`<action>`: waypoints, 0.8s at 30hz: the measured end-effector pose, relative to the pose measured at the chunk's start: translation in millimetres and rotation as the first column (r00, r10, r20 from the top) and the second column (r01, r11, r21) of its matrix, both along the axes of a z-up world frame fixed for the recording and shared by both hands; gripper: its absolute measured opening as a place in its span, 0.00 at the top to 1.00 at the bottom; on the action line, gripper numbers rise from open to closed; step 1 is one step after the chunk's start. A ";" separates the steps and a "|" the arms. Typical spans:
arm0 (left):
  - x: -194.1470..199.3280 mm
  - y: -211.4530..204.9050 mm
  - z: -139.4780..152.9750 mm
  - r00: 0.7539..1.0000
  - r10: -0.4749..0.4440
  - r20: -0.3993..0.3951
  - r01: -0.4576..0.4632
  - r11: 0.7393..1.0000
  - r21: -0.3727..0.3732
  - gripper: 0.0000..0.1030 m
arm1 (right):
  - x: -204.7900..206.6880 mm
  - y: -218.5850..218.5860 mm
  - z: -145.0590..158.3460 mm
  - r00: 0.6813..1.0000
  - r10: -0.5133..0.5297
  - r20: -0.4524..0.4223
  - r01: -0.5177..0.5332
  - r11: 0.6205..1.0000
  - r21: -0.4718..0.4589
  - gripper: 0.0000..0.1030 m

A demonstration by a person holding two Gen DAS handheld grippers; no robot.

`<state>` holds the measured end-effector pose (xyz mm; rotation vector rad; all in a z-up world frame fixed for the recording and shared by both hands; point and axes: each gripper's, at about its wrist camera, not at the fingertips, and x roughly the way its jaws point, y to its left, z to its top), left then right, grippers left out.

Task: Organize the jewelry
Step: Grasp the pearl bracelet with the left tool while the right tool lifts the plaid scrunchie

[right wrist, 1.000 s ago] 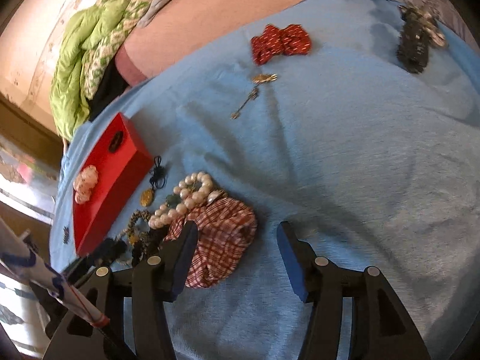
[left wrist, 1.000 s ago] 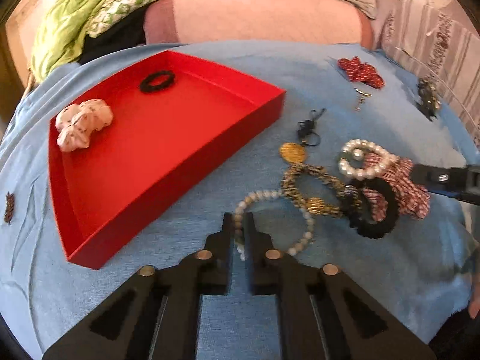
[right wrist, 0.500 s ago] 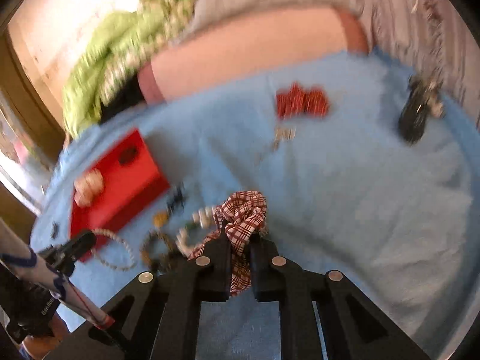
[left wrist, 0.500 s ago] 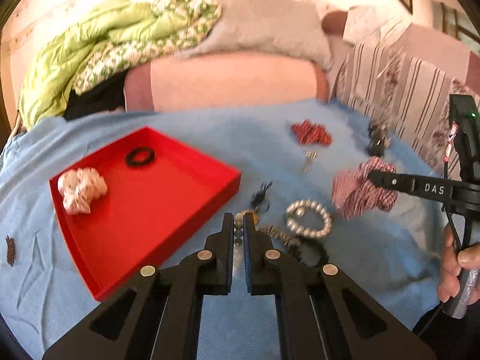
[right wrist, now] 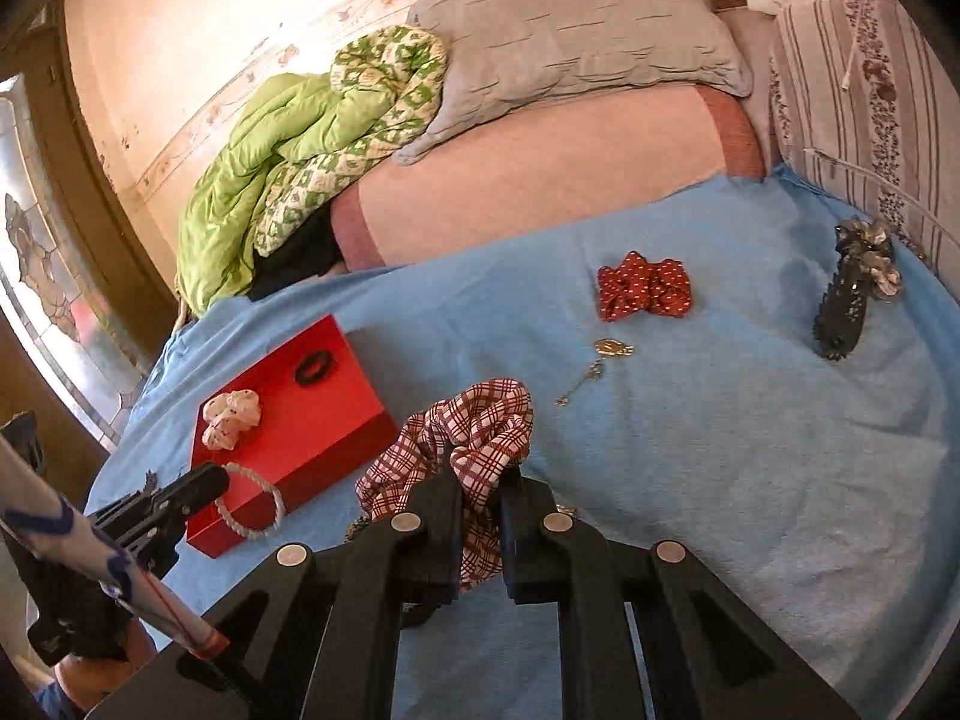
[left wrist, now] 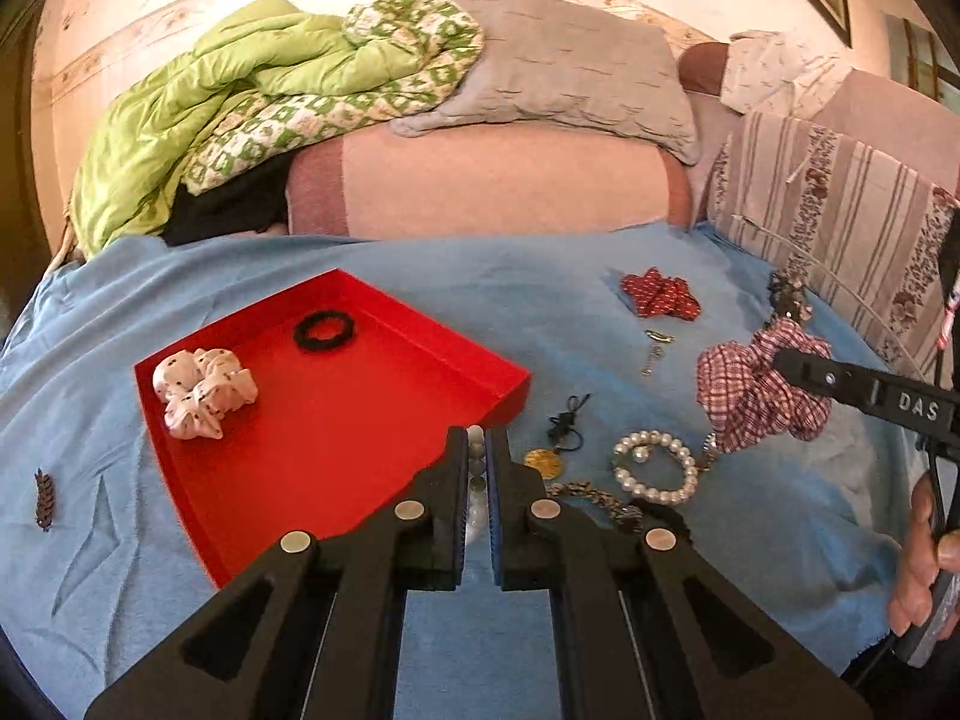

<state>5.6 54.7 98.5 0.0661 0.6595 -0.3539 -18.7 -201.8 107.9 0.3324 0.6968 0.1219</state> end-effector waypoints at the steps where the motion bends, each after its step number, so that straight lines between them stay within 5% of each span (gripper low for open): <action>1: 0.9 1.8 0.2 1.000 0.006 -0.001 -0.006 1.000 -0.004 0.95 | 0.3 1.0 -0.1 1.000 0.002 -0.001 -0.002 1.000 0.001 0.90; 24: 49.4 64.9 5.8 0.979 0.202 -0.023 -0.203 0.978 -0.044 0.95 | 19.6 51.3 -9.0 0.996 0.093 -0.002 -0.093 0.996 -0.018 0.90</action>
